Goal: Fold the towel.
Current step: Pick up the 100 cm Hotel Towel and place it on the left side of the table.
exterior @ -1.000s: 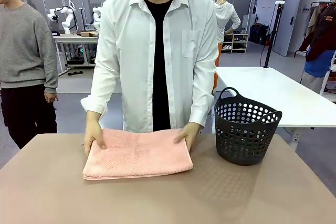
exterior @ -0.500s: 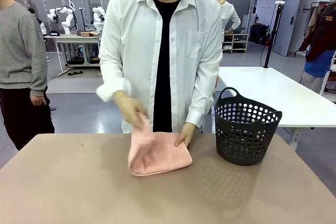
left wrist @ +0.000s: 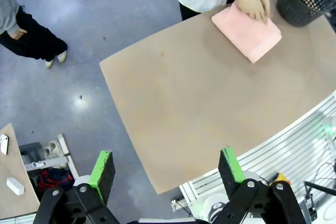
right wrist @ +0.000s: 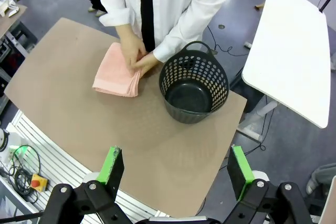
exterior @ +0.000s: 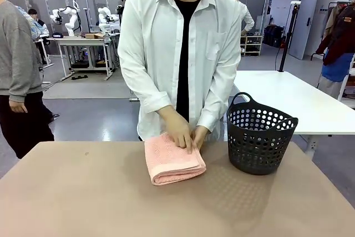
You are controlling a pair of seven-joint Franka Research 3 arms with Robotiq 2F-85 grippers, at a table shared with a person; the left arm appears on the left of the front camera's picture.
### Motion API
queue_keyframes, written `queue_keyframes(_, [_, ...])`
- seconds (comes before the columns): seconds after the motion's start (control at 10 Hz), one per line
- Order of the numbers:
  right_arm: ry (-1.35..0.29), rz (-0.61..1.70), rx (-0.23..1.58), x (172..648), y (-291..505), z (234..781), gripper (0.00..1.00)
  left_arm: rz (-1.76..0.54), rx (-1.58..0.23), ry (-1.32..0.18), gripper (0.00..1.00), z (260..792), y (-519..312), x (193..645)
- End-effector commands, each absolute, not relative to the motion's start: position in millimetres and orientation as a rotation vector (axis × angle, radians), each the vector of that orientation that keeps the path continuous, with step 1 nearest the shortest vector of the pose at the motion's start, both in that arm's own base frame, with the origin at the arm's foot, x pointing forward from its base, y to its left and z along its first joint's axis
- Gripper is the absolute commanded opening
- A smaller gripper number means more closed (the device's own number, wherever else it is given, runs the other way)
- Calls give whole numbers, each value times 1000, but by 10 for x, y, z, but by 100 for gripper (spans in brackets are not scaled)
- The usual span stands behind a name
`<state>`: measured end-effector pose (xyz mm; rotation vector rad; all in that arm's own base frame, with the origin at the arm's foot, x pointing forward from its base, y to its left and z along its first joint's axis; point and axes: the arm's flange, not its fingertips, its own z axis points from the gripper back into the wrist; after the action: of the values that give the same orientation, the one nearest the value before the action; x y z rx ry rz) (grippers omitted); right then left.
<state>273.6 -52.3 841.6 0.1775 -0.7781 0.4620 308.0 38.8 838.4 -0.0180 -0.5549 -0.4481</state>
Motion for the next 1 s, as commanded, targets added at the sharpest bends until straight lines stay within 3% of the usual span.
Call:
queue_keyframes(0.0, [-776,462,180,2737,-528,8426,100,-461,-15,-550,100,8405,400,3069])
queue_keyframes(0.9, [-776,462,180,2737,-528,8426,100,-461,-15,-550,100,8405,400,3069])
